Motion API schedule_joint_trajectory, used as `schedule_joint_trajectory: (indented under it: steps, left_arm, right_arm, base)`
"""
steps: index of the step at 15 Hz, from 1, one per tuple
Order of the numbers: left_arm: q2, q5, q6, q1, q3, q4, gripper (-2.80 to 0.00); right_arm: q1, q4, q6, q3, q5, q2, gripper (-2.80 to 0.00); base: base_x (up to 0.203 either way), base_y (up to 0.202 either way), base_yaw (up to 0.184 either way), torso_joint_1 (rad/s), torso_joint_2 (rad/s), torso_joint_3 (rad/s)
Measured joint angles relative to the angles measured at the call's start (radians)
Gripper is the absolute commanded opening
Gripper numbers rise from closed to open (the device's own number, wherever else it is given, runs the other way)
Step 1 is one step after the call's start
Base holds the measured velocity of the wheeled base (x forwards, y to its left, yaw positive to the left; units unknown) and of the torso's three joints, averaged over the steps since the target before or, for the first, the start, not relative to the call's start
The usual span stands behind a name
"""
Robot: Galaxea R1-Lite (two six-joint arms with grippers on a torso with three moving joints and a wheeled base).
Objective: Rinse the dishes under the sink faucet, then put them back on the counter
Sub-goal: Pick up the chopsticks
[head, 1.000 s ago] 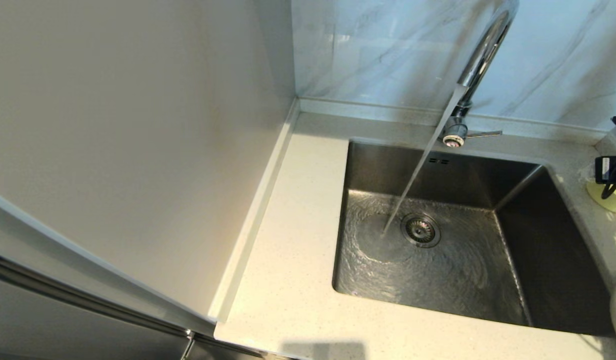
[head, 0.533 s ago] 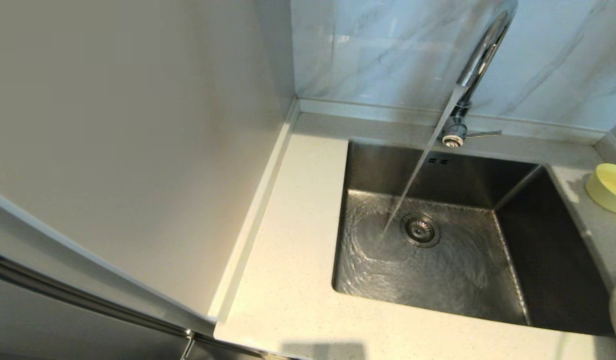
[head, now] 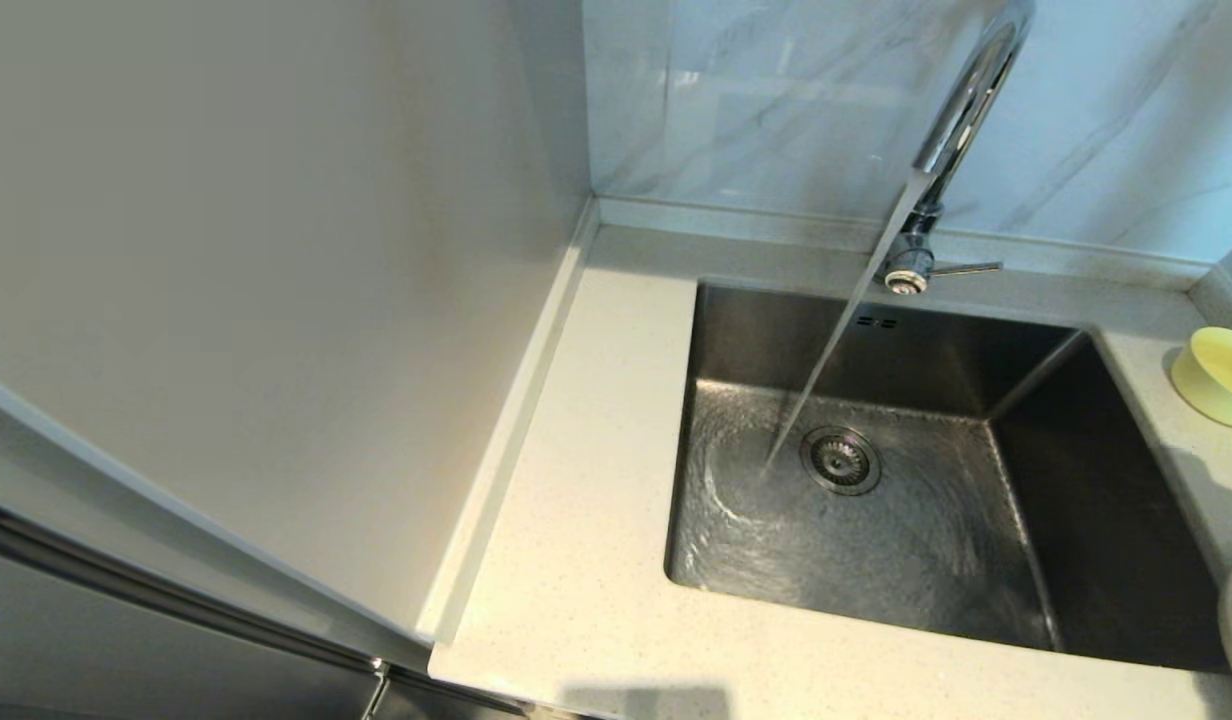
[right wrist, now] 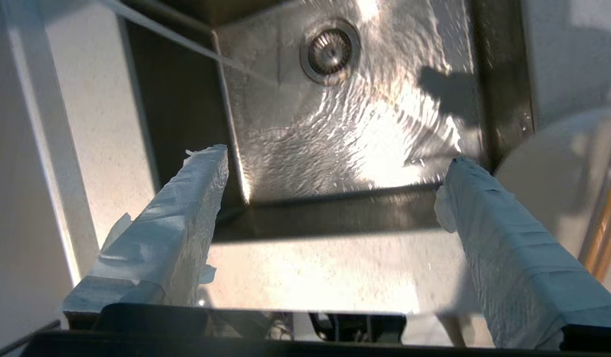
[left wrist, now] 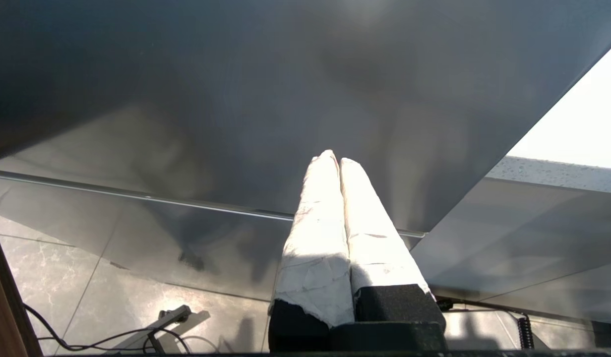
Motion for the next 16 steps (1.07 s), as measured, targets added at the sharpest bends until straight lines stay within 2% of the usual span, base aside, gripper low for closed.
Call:
schedule_joint_trajectory:
  steps: [5, 8, 11, 15, 16]
  left_arm:
    - [0.000, 0.000, 0.000, 0.000, 0.000, 0.000, -2.80]
    - [0.000, 0.000, 0.000, 0.000, 0.000, 0.000, -2.80]
    - [0.000, 0.000, 0.000, 0.000, 0.000, 0.000, -2.80]
    - [0.000, 0.000, 0.000, 0.000, 0.000, 0.000, -2.80]
    - [0.000, 0.000, 0.000, 0.000, 0.000, 0.000, -2.80]
  right_arm:
    - [0.012, 0.042, -0.027, 0.092, -0.211, -0.099, 0.00]
    - [0.029, 0.054, -0.157, 0.174, -0.346, -0.139, 0.00]
    - [0.036, 0.087, -0.287, 0.177, -0.417, -0.150, 0.00]
    - [0.015, 0.204, -0.448, 0.167, -0.629, -0.149, 0.00]
    - [0.004, 0.209, -0.457, 0.164, -0.647, -0.145, 0.00]
  base:
    - [0.000, 0.000, 0.000, 0.000, 0.00, 0.000]
    - [0.000, 0.000, 0.000, 0.000, 0.00, 0.000]
    - [0.000, 0.000, 0.000, 0.000, 0.00, 0.000]
    - [0.000, 0.000, 0.000, 0.000, 0.00, 0.000]
    - [0.000, 0.000, 0.000, 0.000, 0.00, 0.000]
